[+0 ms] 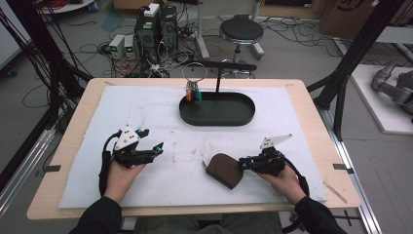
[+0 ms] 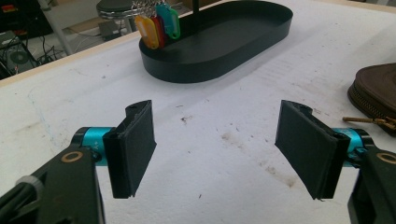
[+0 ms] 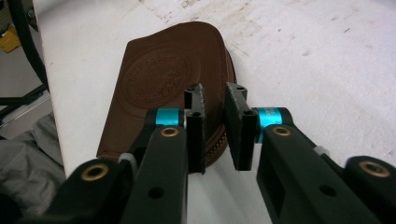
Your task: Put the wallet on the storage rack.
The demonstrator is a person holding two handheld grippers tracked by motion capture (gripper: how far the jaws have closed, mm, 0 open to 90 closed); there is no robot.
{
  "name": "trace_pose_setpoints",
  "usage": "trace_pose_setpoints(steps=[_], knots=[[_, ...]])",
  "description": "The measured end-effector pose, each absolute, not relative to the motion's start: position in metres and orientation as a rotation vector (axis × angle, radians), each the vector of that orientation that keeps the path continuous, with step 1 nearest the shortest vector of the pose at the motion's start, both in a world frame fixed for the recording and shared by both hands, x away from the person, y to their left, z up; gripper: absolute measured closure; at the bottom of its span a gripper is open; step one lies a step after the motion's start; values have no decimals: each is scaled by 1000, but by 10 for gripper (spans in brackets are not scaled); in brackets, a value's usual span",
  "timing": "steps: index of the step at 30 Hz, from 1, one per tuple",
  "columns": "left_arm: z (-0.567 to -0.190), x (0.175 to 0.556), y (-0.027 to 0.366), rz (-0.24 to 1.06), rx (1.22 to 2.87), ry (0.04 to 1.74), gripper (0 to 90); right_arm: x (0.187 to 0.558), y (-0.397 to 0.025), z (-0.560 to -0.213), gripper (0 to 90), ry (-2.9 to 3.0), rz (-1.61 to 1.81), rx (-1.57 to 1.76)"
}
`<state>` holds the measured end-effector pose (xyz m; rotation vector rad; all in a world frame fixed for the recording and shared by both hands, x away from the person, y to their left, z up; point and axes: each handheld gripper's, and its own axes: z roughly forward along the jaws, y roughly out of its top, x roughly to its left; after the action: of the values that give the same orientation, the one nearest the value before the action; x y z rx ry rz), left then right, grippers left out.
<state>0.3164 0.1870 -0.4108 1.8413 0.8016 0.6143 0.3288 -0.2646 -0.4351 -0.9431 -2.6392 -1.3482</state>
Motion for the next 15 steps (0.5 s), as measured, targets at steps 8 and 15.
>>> trace_pose_setpoints(steps=[8, 15], knots=[[-411, 317, 186, 612, 1848, 797, 283, 325, -261, -429, 898, -2701, -1383, -922], [-412, 317, 184, 607, 1849, 793, 283, 322, -262, -416, 900, -2728, -1495, -931]])
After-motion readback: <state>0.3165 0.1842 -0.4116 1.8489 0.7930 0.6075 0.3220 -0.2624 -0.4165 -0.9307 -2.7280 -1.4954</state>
